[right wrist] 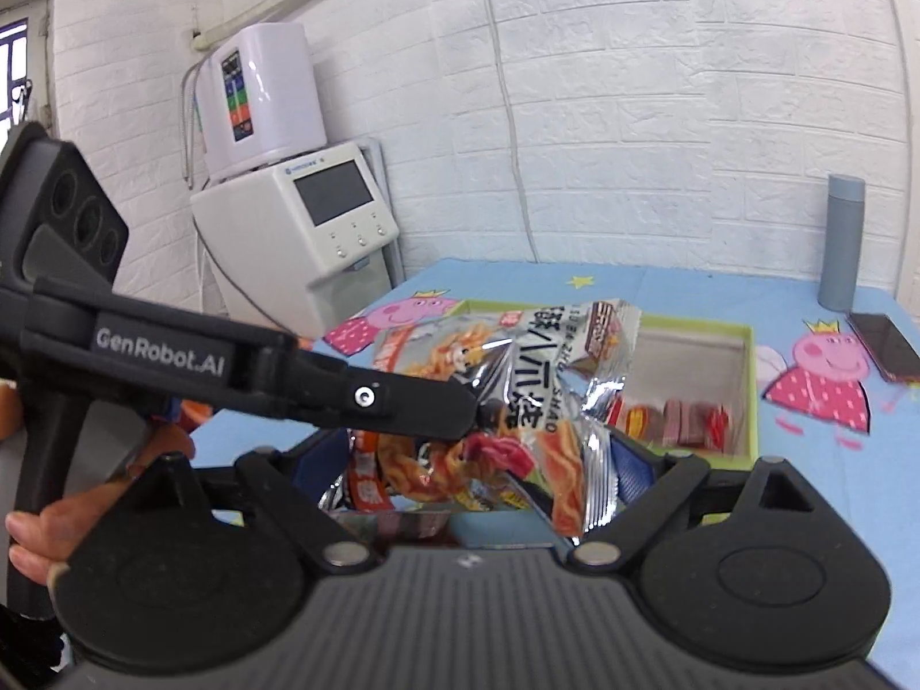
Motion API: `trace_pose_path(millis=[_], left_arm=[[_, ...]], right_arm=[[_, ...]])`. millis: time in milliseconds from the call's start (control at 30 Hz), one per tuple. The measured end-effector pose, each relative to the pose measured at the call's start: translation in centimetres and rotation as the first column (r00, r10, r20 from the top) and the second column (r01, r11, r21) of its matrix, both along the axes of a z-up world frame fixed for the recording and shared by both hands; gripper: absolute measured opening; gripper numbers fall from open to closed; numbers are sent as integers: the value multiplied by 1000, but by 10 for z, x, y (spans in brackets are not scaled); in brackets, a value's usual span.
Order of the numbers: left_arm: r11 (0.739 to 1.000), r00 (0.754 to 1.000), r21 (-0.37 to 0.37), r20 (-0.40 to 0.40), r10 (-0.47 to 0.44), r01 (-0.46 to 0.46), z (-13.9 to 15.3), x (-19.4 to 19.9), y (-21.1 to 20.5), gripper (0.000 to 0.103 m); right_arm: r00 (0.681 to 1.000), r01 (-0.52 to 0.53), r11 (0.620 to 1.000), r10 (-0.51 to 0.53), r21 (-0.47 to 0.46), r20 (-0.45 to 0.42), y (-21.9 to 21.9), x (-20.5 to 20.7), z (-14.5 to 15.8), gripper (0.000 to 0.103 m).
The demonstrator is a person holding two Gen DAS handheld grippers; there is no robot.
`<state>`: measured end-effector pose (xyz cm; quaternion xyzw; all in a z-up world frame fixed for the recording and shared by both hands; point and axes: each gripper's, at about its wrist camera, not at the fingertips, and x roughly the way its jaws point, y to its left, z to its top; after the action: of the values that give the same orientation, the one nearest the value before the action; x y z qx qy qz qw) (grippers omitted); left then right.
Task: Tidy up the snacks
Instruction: 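Carry the spicy strip bag into the green box and open the left gripper, then move the left gripper back to the yellow chip bag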
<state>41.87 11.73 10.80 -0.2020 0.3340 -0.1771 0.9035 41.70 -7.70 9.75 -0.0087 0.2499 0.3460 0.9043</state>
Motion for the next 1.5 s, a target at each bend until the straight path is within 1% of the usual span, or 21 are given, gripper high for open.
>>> trace_pose_path(millis=[167, 333, 467, 500, 567, 633, 767, 833, 933, 1033, 1133, 1233, 1367, 1433, 1500], left_arm=[[999, 999, 33, -32, 19, -18, -10, 61, 11, 40], [998, 996, 59, -85, 22, -17, -33, 109, 17, 40], [998, 993, 60, -114, 20, -13, -48, 132, 19, 42], [998, 993, 65, -115, 23, -15, -50, 135, 19, 45], [995, 993, 96, -102, 51, -41, -50, 137, 19, 48], [990, 995, 123, -70, 73, -64, -45, 133, 20, 55], [991, 996, 105, -35, 83, -79, -33, 113, 23, 56], [991, 996, 107, -18, 83, -81, -26, 97, 21, 58], [992, 998, 108, 10, 58, -59, -19, 67, 13, 62], [994, 999, 109, 27, 17, -20, -19, 32, 0, 64], [993, 999, 112, 2, -40, 40, -31, 1, -21, 64], [989, 994, 108, -46, -97, 102, -47, -23, -43, 63], [986, 986, 81, -93, -139, 147, -70, -49, -62, 62], [985, 980, 62, -129, -153, 162, -80, -55, -72, 60], [984, 975, 59, -157, -158, 169, -89, -56, -80, 58]], right_arm=[[1000, -2, 999, 2, -36, -22, 21, 62, -7, 94], [998, 6, 997, -11, -74, -69, 34, 108, -26, 94], [995, 13, 995, -22, -96, -99, 39, 135, -45, 94], [995, 13, 995, -22, -96, -99, 39, 135, -45, 94], [996, 18, 994, -27, -105, -88, 38, 139, -47, 93], [997, 33, 993, -40, -113, -65, 35, 136, -44, 93], [999, 40, 997, -42, -63, -33, 17, 121, -28, 93], [999, 46, 997, -46, -58, -10, 7, 105, -21, 93], [998, 57, 997, -56, -60, 24, -14, 71, -16, 93], [998, 69, 996, -69, -60, 13, -42, 34, -24, 93], [995, 97, 994, -99, -51, -29, -69, -5, -42, 93], [989, 117, 992, -120, -40, -88, -88, -41, -64, 93], [981, 130, 990, -136, -56, -139, -96, -80, -91, 93], [978, 135, 990, -141, -49, -155, -97, -90, -99, 93], [976, 148, 988, -153, -45, -153, -97, -97, -103, 93]])
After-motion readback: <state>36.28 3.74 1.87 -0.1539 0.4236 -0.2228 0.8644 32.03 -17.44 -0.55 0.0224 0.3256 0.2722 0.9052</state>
